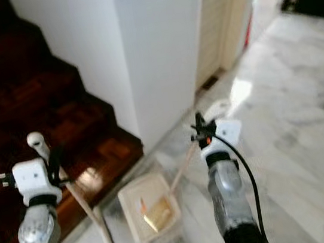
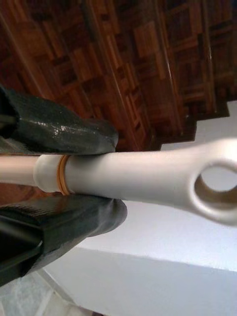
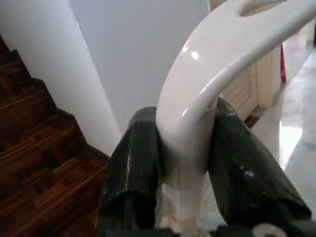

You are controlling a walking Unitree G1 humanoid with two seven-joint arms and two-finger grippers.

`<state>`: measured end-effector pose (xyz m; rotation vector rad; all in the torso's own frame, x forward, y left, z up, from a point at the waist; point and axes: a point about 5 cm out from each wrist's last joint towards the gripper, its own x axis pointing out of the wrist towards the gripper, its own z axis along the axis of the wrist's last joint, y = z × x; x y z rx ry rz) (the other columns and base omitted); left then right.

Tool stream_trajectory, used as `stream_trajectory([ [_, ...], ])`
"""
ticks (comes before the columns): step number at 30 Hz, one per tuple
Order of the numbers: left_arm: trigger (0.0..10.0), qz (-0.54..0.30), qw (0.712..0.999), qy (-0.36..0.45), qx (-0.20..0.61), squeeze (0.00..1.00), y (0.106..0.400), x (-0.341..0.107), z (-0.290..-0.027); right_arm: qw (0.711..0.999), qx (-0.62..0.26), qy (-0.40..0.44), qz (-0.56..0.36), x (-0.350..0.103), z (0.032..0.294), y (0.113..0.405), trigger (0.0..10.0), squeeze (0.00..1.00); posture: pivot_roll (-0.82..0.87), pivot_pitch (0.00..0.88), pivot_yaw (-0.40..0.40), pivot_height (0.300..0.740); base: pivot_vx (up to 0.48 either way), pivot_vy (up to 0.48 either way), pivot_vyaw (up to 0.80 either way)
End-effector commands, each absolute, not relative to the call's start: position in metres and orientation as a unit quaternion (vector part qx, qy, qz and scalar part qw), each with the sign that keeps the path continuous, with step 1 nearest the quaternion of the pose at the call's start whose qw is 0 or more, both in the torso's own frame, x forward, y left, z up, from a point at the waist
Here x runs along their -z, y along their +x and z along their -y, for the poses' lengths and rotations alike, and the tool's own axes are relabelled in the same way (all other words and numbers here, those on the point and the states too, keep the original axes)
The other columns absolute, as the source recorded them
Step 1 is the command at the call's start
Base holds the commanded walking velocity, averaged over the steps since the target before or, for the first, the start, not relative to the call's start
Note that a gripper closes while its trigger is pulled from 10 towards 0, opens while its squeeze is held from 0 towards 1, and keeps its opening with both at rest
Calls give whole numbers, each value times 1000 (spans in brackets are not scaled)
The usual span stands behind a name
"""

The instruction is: Sweep floor

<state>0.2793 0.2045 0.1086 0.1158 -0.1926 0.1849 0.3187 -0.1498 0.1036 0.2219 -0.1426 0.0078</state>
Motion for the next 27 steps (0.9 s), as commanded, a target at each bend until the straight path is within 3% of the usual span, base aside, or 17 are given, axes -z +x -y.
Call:
stream_trajectory([
  [1, 10000, 122, 987, 61, -83, 0, 281, -119, -200, 989, 7, 115, 94, -113, 156, 321, 10000, 0, 88, 12, -27, 740, 0, 0, 0],
  [11, 10000, 117, 988, 58, -85, 0, 278, -118, -198, 990, 11, 113, 89, -110, 156, 318, 10000, 0, 90, 52, -26, 740, 0, 0, 0],
  [27, 10000, 110, 989, 58, -86, 0, 274, -117, -198, 990, 12, 112, 86, -109, 154, 315, 10000, 0, 89, 79, -26, 740, 0, 0, 800],
])
